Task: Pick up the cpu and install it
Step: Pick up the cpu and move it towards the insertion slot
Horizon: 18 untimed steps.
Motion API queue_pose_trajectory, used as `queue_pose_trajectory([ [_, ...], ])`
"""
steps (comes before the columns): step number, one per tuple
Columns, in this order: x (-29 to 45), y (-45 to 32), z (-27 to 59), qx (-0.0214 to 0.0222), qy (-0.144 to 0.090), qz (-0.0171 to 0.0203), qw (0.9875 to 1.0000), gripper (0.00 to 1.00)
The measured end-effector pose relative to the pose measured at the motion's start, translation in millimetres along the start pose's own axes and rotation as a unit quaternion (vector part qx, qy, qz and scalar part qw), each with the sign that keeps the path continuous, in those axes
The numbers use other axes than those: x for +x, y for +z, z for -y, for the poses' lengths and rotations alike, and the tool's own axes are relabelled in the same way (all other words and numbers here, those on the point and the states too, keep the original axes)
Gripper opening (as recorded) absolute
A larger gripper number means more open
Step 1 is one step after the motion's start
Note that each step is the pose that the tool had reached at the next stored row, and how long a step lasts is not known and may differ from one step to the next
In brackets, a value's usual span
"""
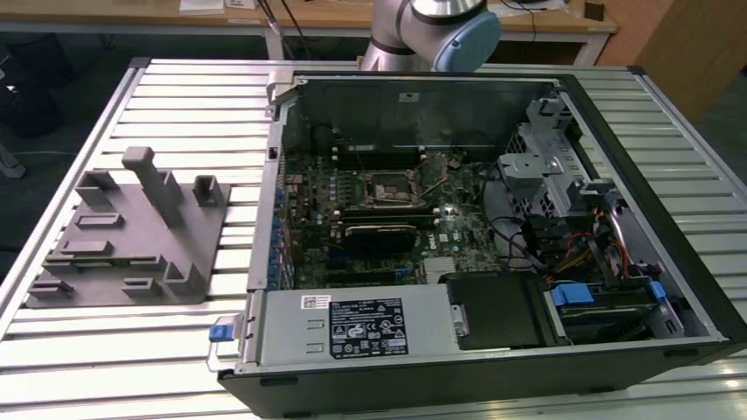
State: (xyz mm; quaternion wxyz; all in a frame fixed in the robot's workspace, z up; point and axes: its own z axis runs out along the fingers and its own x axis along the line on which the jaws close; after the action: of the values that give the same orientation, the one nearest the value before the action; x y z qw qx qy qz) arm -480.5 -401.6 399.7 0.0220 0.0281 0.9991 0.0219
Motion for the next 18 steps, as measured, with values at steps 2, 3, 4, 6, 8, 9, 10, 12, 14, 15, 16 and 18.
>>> queue_pose_trajectory([
  [2,0.0,0.0,0.0,-0.0001,0.0,0.0001,1.0,0.55],
  [3,0.0,-0.2,-0.1,0.0,0.0,0.0,1.0,0.55],
  [4,0.0,-0.3,-0.1,0.0,0.0,-0.0001,1.0,0.55],
  [6,-0.5,-0.4,-0.2,0.0001,0.0,-0.0002,1.0,0.55],
  [8,-2.4,-0.3,-0.3,0.0001,0.0,-0.0001,1.0,0.55],
  [9,-3.8,-0.2,-0.5,0.0001,0.0,-0.0001,1.0,0.55],
  [10,-5.4,-0.1,-0.7,0.0001,0.0,-0.0001,1.0,0.55],
  [12,-9.3,0.2,-1.1,0.0001,0.0,-0.0001,1.0,0.55],
  [14,-13.9,0.4,-1.6,0.0001,0.0,-0.0001,1.0,0.55],
  [15,-16.5,0.4,-1.9,0.0001,0.0,-0.0002,1.0,0.55],
  [16,-19.2,0.7,-2.1,0.0,0.0,-0.0001,1.0,0.55],
  [18,-24.4,0.9,-2.8,0.0,0.0,0.0,1.0,0.55],
])
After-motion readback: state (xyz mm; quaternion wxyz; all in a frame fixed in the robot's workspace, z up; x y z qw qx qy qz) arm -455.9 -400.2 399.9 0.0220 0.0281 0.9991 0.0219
